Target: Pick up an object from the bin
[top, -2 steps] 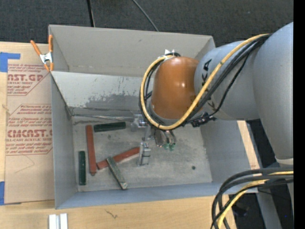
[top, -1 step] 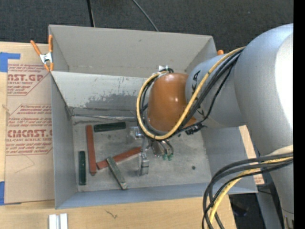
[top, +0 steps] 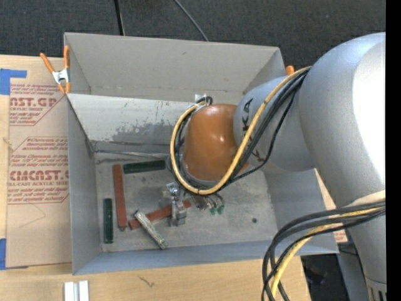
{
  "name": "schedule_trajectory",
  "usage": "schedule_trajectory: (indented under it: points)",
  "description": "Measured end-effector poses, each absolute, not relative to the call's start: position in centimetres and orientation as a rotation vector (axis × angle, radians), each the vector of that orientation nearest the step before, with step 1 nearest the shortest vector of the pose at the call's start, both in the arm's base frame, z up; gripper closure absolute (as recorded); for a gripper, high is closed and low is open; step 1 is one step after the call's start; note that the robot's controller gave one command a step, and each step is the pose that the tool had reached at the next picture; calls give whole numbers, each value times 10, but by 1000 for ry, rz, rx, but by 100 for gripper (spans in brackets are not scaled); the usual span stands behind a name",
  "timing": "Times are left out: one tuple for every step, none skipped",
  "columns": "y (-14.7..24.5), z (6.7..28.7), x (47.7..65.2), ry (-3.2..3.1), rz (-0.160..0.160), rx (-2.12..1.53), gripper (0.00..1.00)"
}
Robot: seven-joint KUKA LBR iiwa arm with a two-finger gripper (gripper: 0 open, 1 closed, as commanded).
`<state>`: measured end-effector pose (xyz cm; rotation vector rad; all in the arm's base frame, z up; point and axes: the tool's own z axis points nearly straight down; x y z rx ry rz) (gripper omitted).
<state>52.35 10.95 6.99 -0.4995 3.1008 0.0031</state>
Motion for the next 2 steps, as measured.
schedule_trajectory:
  points:
    - [109, 70, 524, 3101, 3, -499, 100]
    - [118, 210, 563, 3084, 2, -581, 100]
